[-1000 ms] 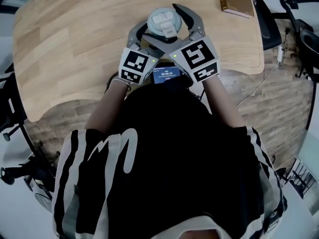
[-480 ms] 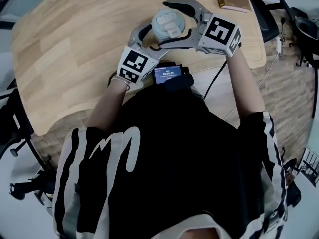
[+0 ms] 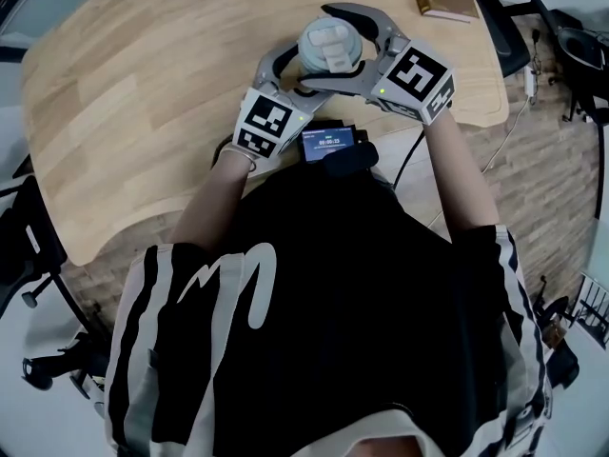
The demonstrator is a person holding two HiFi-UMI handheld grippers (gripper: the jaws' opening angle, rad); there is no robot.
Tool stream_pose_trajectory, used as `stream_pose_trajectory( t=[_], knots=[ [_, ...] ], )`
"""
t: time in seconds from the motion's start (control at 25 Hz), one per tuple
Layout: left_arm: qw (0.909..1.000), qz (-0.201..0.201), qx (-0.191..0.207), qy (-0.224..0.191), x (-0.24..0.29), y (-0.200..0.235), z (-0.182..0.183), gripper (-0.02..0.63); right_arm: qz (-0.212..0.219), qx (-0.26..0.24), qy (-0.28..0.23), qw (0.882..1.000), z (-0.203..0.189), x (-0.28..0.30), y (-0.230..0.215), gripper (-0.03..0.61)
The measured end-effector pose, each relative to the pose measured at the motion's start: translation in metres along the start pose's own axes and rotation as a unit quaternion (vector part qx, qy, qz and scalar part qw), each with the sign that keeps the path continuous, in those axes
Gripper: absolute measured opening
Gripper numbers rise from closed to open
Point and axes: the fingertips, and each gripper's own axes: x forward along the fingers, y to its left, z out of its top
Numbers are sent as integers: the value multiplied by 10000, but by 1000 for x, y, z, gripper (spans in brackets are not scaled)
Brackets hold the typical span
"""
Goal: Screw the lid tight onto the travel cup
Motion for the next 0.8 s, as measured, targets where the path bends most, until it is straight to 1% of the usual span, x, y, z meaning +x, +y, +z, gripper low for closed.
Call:
stream_pose_trajectory(
  t=[0.2, 0.4, 0.6, 0.8],
  knots=[
    [10000, 14, -9, 12, 0, 1, -1, 382, -605, 244, -14, 9979, -1, 1, -7, 494],
    [10000, -18, -58, 48, 2, 0, -3, 382, -1059, 417, 7, 9935, -3, 0, -13, 494],
    [9999, -49, -87, 63, 1, 0, -2, 382, -1564, 638, -20, 9856, -3, -1, -17, 494],
    [9999, -53, -87, 64, 2, -1, -1, 382, -1930, 832, -77, 9776, -4, -4, -22, 494]
  ],
)
